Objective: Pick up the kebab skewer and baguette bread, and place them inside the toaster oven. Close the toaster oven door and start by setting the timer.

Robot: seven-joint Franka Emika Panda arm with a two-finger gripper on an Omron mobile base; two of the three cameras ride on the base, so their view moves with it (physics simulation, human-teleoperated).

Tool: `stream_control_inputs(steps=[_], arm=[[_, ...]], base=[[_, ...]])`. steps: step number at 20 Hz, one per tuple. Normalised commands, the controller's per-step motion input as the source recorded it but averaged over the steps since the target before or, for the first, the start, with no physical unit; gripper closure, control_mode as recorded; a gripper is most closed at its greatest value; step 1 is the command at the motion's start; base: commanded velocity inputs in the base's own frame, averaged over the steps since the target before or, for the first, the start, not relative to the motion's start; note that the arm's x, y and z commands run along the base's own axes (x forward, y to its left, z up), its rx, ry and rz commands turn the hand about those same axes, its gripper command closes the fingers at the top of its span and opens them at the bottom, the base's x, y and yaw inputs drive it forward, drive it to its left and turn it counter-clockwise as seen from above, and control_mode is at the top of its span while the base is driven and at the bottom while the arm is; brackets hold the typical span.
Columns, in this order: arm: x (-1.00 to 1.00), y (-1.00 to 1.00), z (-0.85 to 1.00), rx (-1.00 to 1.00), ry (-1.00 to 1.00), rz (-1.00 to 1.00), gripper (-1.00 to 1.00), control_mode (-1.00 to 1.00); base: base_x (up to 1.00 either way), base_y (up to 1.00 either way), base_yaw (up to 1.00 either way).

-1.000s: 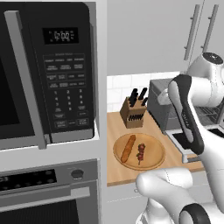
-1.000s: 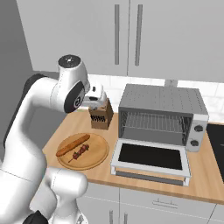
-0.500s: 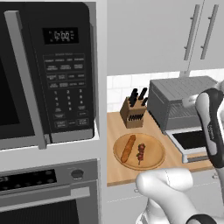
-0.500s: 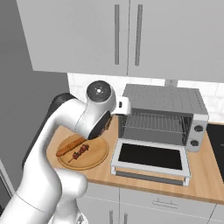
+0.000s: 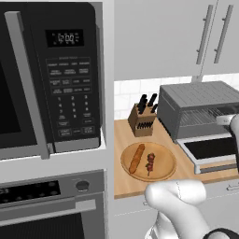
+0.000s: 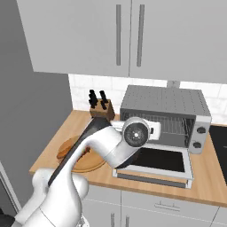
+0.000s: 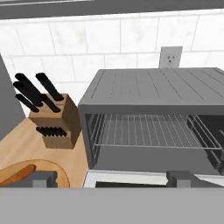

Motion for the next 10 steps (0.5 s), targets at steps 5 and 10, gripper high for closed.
stream_control_inputs(steps=[5,10], arm=[[0.07,-0.68,-0.48,0.00,-0.03,-0.04,-1.00,-1.00],[0.38,-0.30,-0.23,0.00,0.00,-0.04,-1.00,-1.00]], base=[[0.00,0.00,0.00],[0.00,0.00,0.00]])
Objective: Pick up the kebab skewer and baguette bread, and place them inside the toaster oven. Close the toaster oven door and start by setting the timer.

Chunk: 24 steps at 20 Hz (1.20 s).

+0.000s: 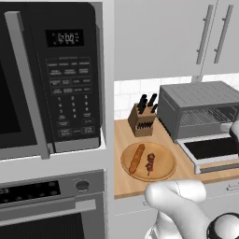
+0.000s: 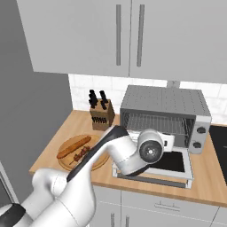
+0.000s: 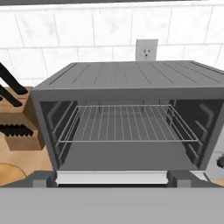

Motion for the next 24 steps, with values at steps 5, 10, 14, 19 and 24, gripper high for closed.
stream_control_inputs(steps=[5,10,14,19,24], arm=[[0.47,-0.09,-0.20,0.00,0.00,0.00,-1.00,-1.00],[0.40,-0.05,-0.27,0.00,0.00,0.00,-1.00,-1.00],[0.37,0.00,-0.09,0.00,0.00,-0.01,-1.00,-1.00],[0.40,0.00,-0.21,0.00,0.00,-0.01,-1.00,-1.00],[0.36,0.00,-0.13,0.00,0.00,0.00,-1.00,-1.00]], base=[[0.00,0.00,0.00],[0.00,0.00,0.00],[0.00,0.00,0.00],[0.00,0.00,0.00],[0.00,0.00,0.00]])
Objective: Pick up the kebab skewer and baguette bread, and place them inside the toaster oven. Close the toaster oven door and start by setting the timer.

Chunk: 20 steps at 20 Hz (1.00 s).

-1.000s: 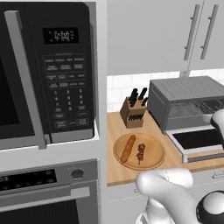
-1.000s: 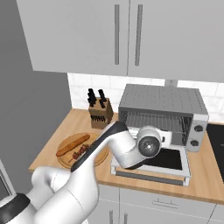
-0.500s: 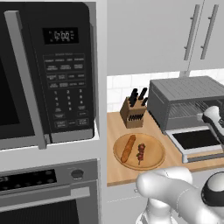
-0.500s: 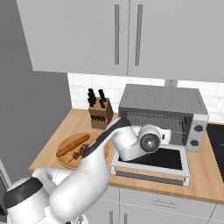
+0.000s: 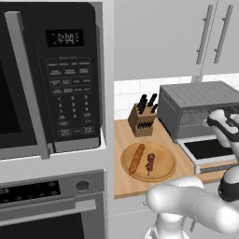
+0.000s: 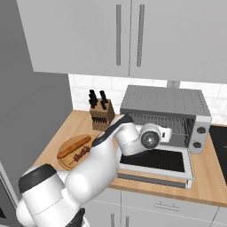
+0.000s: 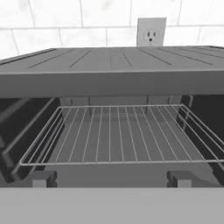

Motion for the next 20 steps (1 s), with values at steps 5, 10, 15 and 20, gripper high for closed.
stream_control_inputs(steps=[5,10,15,20], arm=[[0.35,-0.02,-0.14,0.01,0.00,-0.02,-1.00,-1.00],[0.33,-0.11,-0.22,0.00,0.00,-0.01,-1.00,-1.00],[0.29,-0.06,-0.26,0.00,0.00,0.00,-1.00,-1.00],[0.35,0.00,-0.05,0.00,0.00,0.00,-1.00,-1.00]], base=[[0.00,0.00,0.00],[0.00,0.00,0.00],[0.00,0.00,0.00],[0.00,0.00,0.00]])
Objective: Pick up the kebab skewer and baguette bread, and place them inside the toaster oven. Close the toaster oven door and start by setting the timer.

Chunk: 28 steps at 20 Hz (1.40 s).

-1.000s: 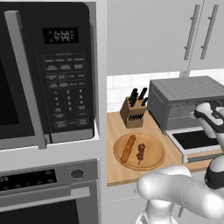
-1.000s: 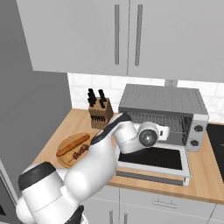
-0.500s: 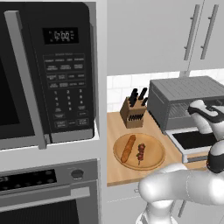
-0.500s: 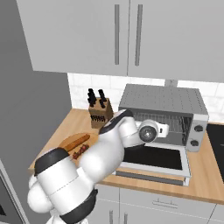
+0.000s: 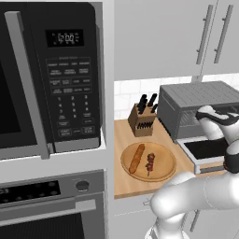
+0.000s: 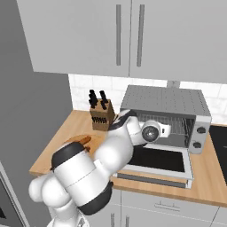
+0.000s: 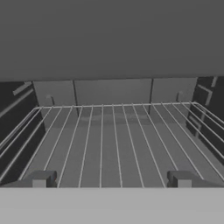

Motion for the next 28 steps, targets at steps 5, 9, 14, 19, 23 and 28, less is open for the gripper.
stream_control_inputs(steps=[5,9,14,19,23,28], arm=[[0.38,0.00,0.00,0.00,0.00,0.00,-1.00,-1.00],[0.22,0.00,0.00,0.00,0.00,0.00,-1.00,-1.00],[0.00,0.00,-0.14,0.00,0.03,0.00,-1.00,-1.00],[0.00,0.00,-0.16,0.00,0.04,0.00,-1.00,-1.00],[0.00,0.00,-0.10,0.00,0.10,0.00,-1.00,-1.00],[-0.07,0.00,-0.24,0.00,0.12,0.00,-1.00,-1.00]], base=[[0.00,0.00,0.00],[0.00,0.00,0.00],[0.00,0.00,0.00],[0.00,0.00,0.00],[0.00,0.00,0.00],[0.00,0.00,0.00]])
